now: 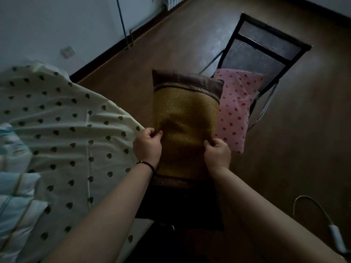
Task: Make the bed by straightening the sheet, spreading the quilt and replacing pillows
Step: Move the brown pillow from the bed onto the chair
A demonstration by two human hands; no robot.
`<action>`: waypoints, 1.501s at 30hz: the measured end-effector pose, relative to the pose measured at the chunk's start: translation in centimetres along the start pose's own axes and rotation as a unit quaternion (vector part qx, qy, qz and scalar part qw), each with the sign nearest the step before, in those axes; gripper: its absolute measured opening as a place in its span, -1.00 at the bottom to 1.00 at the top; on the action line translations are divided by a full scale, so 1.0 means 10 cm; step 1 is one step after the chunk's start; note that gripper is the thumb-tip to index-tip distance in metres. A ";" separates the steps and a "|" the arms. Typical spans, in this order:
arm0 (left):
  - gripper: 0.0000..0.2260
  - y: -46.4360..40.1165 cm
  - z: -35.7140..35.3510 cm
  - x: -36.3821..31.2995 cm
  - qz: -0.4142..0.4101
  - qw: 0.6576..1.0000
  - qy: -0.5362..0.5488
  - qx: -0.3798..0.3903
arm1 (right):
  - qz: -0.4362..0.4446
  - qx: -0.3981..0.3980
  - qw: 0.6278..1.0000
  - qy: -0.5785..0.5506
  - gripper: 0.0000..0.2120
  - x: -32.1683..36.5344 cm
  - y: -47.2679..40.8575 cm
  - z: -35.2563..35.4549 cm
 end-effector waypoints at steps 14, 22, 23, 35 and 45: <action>-0.88 -1.53 -1.79 -1.31 -0.051 0.995 -0.003 0.089 | -0.031 -0.058 0.995 -0.077 -0.74 -0.10 -1.99 1.37; -0.91 -2.47 -3.17 -1.99 -0.021 0.992 0.027 0.119 | -0.048 -0.060 0.994 -0.075 -0.81 -0.26 -3.47 2.32; -0.91 -2.56 -3.31 -2.04 -0.017 0.992 0.032 0.120 | -0.052 -0.061 0.994 -0.076 -0.79 -0.29 -3.61 2.42; -0.86 -3.54 -4.81 -1.72 0.030 0.990 -0.004 0.139 | -0.109 0.000 0.992 -0.063 -0.76 -1.02 -5.08 2.70; -0.29 -3.53 -5.54 -1.27 0.088 0.853 -0.306 0.414 | -0.070 0.113 0.958 0.255 -0.28 -1.28 -5.36 2.42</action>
Point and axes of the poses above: each hand's wrist, its own y-axis away from the middle knuckle, its own z-axis out of the back of the hand, x = y × z, the point moved 8 cm from there along -y, towards the middle knuckle, and after that the axes turned 15 degrees about x, right-handed, at the moved point
